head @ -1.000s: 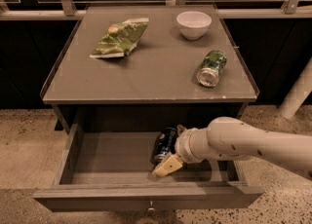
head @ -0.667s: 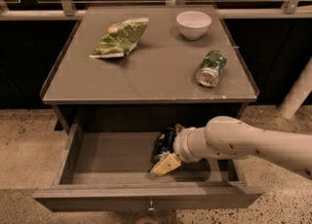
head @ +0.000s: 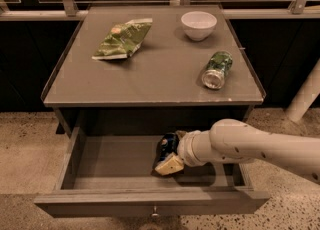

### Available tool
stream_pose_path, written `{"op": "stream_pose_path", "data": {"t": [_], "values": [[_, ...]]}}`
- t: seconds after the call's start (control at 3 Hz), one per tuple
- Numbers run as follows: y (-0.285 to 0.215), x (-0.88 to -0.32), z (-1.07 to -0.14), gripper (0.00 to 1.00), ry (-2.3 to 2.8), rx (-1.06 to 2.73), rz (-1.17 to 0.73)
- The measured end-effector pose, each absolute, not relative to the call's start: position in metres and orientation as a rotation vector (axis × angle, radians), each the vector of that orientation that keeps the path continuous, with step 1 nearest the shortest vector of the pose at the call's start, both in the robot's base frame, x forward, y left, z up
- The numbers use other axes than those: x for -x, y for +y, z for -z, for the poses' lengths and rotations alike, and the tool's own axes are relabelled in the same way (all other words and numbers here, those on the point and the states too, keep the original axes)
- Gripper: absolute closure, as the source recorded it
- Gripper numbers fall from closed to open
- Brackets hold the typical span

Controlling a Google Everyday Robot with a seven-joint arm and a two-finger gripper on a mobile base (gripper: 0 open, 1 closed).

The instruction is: Pick pepsi can from top drawer and place on counter

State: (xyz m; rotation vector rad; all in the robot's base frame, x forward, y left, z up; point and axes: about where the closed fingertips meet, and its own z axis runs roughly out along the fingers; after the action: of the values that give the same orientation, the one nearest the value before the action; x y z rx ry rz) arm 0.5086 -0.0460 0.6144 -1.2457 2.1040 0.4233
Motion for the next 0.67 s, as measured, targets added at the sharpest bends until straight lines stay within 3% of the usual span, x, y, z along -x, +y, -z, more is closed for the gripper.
{"op": "stream_pose_path", "data": {"t": [0.67], "values": [[-0.0487, -0.5054, -0.6221, 0.88, 2.088, 1.252, -0.45]]}}
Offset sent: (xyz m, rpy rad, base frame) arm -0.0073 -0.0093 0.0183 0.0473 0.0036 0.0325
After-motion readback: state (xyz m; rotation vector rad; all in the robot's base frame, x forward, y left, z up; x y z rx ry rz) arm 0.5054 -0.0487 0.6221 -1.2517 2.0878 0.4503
